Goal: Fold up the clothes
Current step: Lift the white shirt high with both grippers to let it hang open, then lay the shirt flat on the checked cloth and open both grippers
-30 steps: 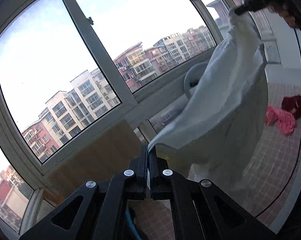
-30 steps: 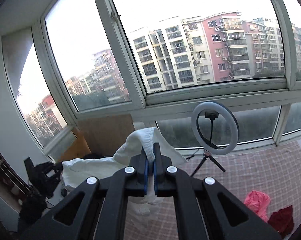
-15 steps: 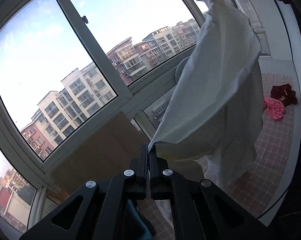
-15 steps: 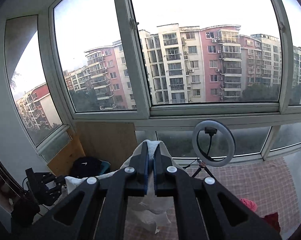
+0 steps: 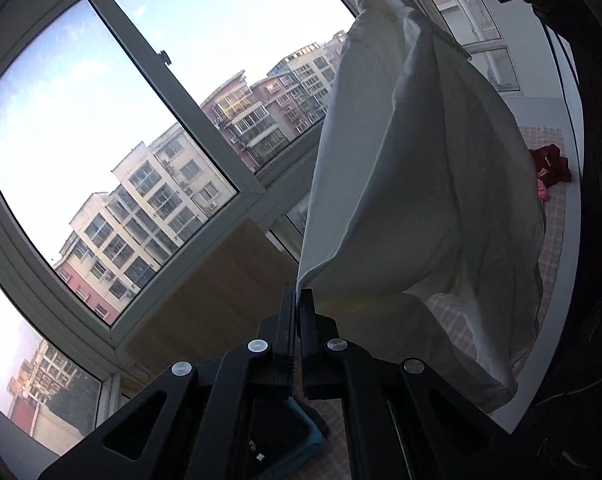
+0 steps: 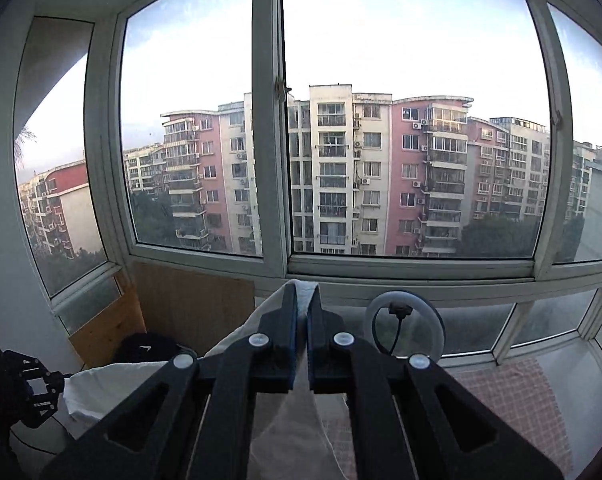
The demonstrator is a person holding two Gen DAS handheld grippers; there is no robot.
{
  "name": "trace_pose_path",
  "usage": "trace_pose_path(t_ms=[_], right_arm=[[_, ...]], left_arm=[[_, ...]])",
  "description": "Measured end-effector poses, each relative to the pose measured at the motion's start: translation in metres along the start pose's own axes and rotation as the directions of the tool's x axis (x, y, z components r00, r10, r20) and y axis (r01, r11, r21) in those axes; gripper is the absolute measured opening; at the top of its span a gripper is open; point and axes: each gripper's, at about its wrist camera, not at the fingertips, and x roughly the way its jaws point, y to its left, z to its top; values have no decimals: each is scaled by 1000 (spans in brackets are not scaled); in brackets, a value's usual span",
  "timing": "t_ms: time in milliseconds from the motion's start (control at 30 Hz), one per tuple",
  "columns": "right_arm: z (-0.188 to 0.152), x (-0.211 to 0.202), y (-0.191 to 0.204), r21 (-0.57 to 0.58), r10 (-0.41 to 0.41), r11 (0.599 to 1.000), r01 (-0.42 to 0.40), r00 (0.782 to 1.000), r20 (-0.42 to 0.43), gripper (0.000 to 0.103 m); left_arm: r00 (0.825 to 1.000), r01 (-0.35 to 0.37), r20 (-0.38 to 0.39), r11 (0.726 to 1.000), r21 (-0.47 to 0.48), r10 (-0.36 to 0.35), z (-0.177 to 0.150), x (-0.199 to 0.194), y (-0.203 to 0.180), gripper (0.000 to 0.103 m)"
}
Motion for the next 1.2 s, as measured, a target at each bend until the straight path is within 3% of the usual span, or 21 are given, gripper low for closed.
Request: trace_pose_path(t_ms=[133, 300, 467, 533, 600, 700, 767, 900, 1000, 1067, 1200], right_arm=[[-27, 127, -2, -12, -15, 1000, 13, 988, -152, 4], [-93, 321, 1, -20, -62, 998, 58, 944, -323, 4], [-179, 453, 5, -55, -98, 995, 81, 869, -485, 4], [-214, 501, 6, -69, -109, 994, 85, 830, -547, 4], [-246, 546, 8, -90, -123, 992, 86, 787, -604, 6], [-264, 564, 15, -156, -168, 984, 88, 751, -638, 8], [-267, 575, 7, -144, -153, 987, 77, 734, -662, 9], [-259, 560, 0, -118, -127, 991, 65, 742, -658, 11], [-270, 519, 9, -86, -55, 996, -2, 746, -664, 23], [-285, 484, 15, -62, -3, 997, -52, 742, -671, 29], [-351, 418, 17, 33, 97, 994, -106, 690, -717, 31]], left_arm=[[980, 100, -172, 995, -30, -103, -33, 100, 4, 2], [912, 178, -354, 977, -117, -209, -93, 262, 1, 1], [834, 228, -458, 948, -223, -308, -150, 401, -31, 1], [800, 250, -487, 933, -260, -350, -169, 433, -48, 1], [777, 263, -511, 927, -266, -367, -176, 464, -60, 2], [752, 293, -509, 904, -311, -419, -178, 483, -68, 5], [749, 297, -503, 897, -327, -431, -177, 482, -67, 5], [757, 295, -494, 899, -323, -427, -175, 475, -56, 6], [773, 271, -480, 900, -342, -415, -185, 439, -35, 7], [775, 262, -470, 892, -368, -422, -197, 400, -27, 15], [750, 255, -483, 871, -420, -452, -232, 344, -41, 19]])
